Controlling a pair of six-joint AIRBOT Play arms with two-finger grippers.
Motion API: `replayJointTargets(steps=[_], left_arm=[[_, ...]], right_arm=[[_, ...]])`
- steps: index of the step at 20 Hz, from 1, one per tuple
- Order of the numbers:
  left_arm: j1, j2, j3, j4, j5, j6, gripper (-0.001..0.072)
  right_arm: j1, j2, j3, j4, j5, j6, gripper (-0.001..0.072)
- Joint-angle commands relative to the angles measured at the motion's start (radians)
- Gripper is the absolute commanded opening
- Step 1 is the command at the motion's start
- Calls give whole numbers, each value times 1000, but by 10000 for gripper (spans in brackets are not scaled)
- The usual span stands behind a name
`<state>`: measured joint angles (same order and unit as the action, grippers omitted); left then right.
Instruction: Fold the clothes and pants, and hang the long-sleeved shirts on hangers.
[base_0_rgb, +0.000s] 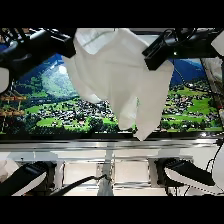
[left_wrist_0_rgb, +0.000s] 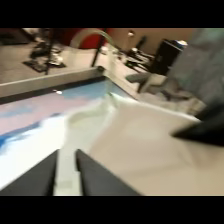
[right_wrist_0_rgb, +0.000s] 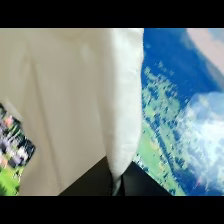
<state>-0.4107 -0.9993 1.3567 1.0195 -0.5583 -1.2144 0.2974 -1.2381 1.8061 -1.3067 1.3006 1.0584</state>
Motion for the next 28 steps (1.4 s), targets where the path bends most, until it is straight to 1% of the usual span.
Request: replayJointTargets(steps=[1, 2, 4, 5, 7, 9, 12, 13, 22, 23, 27, 28], left_arm=[[-22, 28, 2, 18, -103, 18, 408], [-21, 26, 2, 39, -106, 18, 463], [-21, 26, 2, 57, -105, 18, 463], [-22, 27, 2, 56, -106, 18, 462], [-24, 27, 2, 49, -106, 17, 461], [-24, 26, 2, 42, -114, 6, 444], [-24, 26, 2, 43, -148, 7, 444], [-24, 26, 1, 45, -155, 7, 444], [-24, 26, 0, 47, -166, 7, 444], [-24, 26, 0, 50, -166, 7, 443], [-24, 23, 0, 58, -166, 11, 444], [-24, 21, 0, 58, -166, 11, 444]], right_arm=[[0, 2, 25, -66, -119, 57, 21], [0, 3, 42, -91, -116, 76, 21], [-1, 15, 58, -154, -119, 130, 21], [-2, 23, 59, -212, -130, 163, 21], [-31, 37, 61, -365, -164, 272, 21], [-98, 42, 61, -505, -205, 415, 21], [-219, 43, 61, -579, -231, 558, 21], [-256, 46, 61, -591, -228, 574, 21], [-539, 194, 148, -768, -220, 573, 21], [-582, 212, 150, -786, -220, 595, 21], [-784, 273, 150, -815, -220, 778, 21], [-833, 283, 150, -815, -220, 808, 21]])
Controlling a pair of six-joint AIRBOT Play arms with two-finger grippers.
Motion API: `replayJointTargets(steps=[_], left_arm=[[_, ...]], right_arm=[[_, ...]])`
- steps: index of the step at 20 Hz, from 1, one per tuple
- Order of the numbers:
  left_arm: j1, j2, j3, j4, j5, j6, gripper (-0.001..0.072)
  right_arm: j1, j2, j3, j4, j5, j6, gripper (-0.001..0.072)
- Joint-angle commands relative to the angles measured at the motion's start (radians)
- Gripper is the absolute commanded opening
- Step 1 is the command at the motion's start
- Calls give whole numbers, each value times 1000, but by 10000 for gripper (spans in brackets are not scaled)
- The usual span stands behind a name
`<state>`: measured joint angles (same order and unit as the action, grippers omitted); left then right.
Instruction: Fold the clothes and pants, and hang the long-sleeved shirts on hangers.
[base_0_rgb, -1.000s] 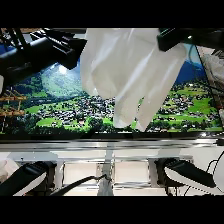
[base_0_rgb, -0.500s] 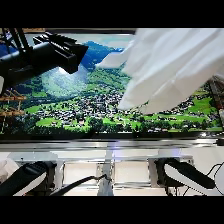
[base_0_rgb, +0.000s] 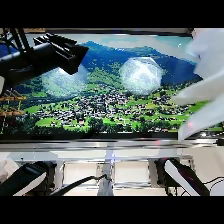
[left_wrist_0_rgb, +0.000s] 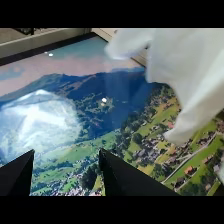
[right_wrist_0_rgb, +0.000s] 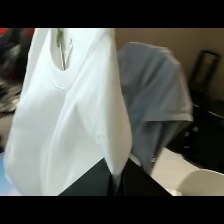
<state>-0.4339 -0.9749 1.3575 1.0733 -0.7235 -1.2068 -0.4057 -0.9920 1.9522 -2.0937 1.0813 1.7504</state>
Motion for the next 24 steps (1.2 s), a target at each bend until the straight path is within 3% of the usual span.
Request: replayJointTargets(steps=[1, 5, 11, 24], left_arm=[[0, -5, -1, 4, 0, 3, 444], [0, -21, -1, 4, -1, 3, 444], [0, -53, -1, 3, -4, 3, 444], [0, -56, -1, 3, -4, 3, 444]], right_arm=[[-178, 45, 5, -27, 0, 130, 21], [-329, 48, 26, -29, 0, 142, 21], [-547, 45, 26, -31, -12, 307, 21], [-794, -22, 26, 42, -77, 363, 21]])
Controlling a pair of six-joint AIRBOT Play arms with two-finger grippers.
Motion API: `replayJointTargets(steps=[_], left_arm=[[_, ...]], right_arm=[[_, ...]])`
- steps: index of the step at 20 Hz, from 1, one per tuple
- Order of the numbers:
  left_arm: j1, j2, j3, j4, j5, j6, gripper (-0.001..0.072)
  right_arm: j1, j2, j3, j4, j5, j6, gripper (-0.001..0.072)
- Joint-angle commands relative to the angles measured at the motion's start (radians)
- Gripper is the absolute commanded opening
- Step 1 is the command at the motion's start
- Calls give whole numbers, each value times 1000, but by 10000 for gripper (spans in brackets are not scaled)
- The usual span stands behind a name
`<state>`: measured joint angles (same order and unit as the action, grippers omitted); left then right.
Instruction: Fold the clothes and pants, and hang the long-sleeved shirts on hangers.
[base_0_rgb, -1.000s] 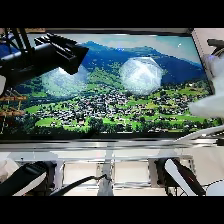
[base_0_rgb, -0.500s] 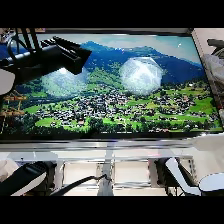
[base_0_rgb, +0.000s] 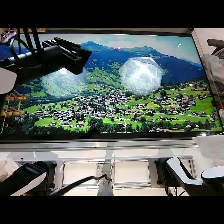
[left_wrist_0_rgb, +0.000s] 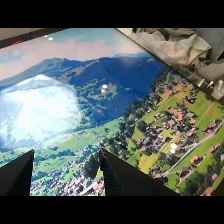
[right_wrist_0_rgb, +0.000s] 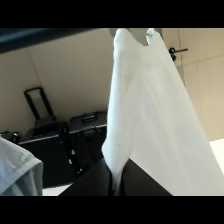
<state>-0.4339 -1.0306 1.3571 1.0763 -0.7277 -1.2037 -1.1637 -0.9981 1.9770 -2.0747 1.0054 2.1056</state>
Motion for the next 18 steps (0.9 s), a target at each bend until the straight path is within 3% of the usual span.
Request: replayJointTargets(steps=[1, 9, 10, 12, 13, 15, 18], left_arm=[[0, -1, 0, 0, 0, 0, 444], [0, -1, 0, 0, 1, 0, 444], [0, -1, 0, 0, 1, 0, 444], [0, -1, 0, 0, 1, 0, 444], [0, -1, 0, 0, 1, 0, 444], [0, -1, 0, 0, 1, 0, 444], [0, -2, 0, 0, 1, 0, 444]], right_arm=[[-49, -21, 1, 28, -1, 11, 21], [-158, -49, 0, 91, 16, 29, 29], [-158, -49, 0, 91, 15, 29, 110], [-158, -49, 1, 92, 14, 29, 385], [-158, -47, 1, 92, 5, 29, 444], [-158, -37, 1, 113, -59, 30, 443], [-157, -13, 14, 210, -267, 30, 443]])
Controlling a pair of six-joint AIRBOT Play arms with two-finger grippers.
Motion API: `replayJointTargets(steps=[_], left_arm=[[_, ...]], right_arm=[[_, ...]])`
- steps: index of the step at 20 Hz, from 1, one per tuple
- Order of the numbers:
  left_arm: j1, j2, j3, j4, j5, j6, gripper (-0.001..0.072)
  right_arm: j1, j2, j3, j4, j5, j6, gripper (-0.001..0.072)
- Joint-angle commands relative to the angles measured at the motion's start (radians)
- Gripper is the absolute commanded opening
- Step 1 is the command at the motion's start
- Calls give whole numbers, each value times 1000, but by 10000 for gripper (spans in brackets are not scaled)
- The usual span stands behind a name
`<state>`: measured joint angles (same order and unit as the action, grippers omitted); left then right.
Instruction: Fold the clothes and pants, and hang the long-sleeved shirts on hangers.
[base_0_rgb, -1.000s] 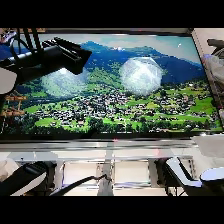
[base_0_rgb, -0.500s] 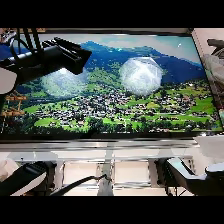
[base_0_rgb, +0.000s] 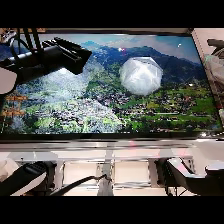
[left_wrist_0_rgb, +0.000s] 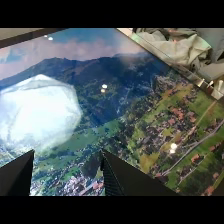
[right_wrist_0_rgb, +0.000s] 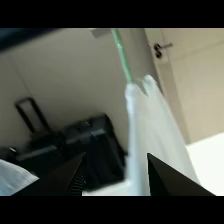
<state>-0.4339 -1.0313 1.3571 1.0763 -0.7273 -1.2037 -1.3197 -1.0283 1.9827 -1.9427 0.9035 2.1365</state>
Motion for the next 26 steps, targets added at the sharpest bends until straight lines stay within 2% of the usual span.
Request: replayJointTargets(steps=[1, 3, 6, 8, 10, 13, 18, 21, 26], left_arm=[[0, -1, 0, -1, 1, 0, 444], [0, -3, 0, -4, 2, 0, 444], [0, -4, 0, -3, 2, 0, 444], [0, -3, 0, -3, 2, 0, 444], [0, -3, 0, -3, 2, 0, 444], [0, -3, 0, -3, 1, 0, 444], [0, -3, 0, -3, 1, 0, 444], [0, -4, 0, -3, 1, 0, 444], [0, -4, 0, -3, 1, 0, 444]], right_arm=[[-1, 23, 16, 139, -255, -6, 443], [-1, 31, 16, 303, -350, -76, 443], [30, 42, 16, 690, -343, -216, 443], [143, 43, 16, 950, -342, -351, 443], [356, 29, 15, 1117, -308, -512, 443], [749, -22, 15, 1103, -189, -616, 443], [1207, -134, 14, 897, -24, -632, 442], [1356, -203, -3, 832, 77, -632, 441], [1488, -312, -31, 830, 209, -632, 440]])
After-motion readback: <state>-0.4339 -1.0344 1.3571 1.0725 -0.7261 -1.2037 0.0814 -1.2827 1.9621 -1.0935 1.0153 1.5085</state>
